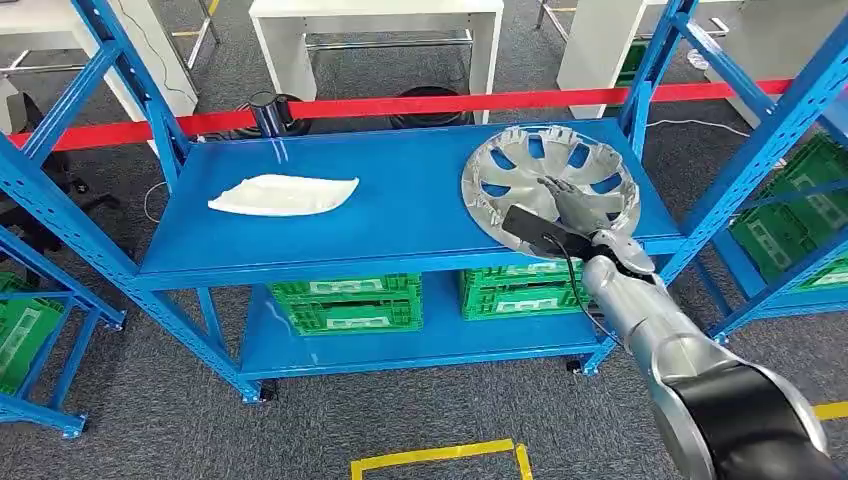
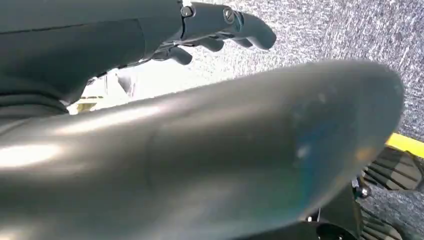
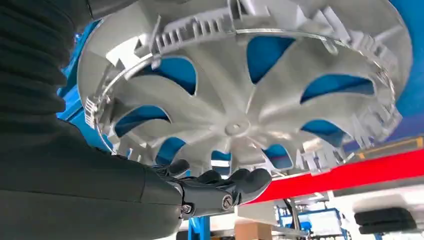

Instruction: Take the parts from the cabinet and place them on the table.

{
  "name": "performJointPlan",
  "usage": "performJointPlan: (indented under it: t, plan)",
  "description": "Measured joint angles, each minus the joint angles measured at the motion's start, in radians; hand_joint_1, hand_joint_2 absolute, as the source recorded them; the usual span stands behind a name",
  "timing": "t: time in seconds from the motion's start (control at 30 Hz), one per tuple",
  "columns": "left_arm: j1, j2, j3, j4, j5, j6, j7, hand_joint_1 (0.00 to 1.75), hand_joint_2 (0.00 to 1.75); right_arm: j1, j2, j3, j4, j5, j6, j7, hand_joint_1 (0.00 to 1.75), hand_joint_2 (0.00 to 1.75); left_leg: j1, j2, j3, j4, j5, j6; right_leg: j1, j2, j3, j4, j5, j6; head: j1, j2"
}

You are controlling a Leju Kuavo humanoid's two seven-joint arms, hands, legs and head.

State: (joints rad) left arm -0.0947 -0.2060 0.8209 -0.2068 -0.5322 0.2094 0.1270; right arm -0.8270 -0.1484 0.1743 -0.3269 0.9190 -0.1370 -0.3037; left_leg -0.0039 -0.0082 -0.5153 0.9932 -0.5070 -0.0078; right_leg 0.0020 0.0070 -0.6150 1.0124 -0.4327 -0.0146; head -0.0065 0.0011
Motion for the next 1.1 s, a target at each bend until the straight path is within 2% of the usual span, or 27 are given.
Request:
performJointPlan:
  t: [0.33,0.7,0.77,0.8,0.83,1.1]
  plan:
    - [-0.003,0.000,0.007,0.000,0.010,-0.006,0.000,0.00,0.00,0.013,0.000,0.008,0.003,0.070,0.004,0.050,0.00,1.75,0.000,0.000,0.000,0.000,0.000,0.000,0.000,0.000,0.000,0.000,0.000,0.000,0.000,0.000]
    - [-0.005,0.000,0.023,0.000,0.019,-0.006,0.000,0.00,0.00,0.013,-0.003,0.029,0.003,0.117,0.016,0.067,0.00,1.75,0.000,0.000,0.000,0.000,0.000,0.000,0.000,0.000,0.000,0.000,0.000,0.000,0.000,0.000]
    - [-0.005,0.000,0.025,0.000,0.021,-0.006,0.000,0.00,0.00,0.012,-0.003,0.037,0.003,0.137,0.018,0.079,0.19,1.75,0.000,0.000,0.000,0.000,0.000,0.000,0.000,0.000,0.000,0.000,0.000,0.000,0.000,0.000]
    - [-0.005,0.000,0.027,0.000,0.022,-0.008,0.000,0.00,0.00,0.012,-0.003,0.041,0.003,0.143,0.018,0.086,1.66,1.75,0.000,0.000,0.000,0.000,0.000,0.000,0.000,0.000,0.000,0.000,0.000,0.000,0.000,0.000]
    - [-0.005,0.000,0.029,0.000,0.023,-0.008,0.000,0.00,0.00,0.012,-0.003,0.046,0.003,0.150,0.021,0.089,1.75,1.75,0.000,0.000,0.000,0.000,0.000,0.000,0.000,0.000,0.000,0.000,0.000,0.000,0.000,0.000]
    - [-0.006,0.000,0.029,-0.001,0.008,0.001,0.000,0.00,0.00,0.011,-0.003,0.059,0.006,0.161,0.045,0.098,1.75,1.75,0.000,0.000,0.000,0.000,0.000,0.000,0.000,0.000,0.000,0.000,0.000,0.000,0.000,0.000]
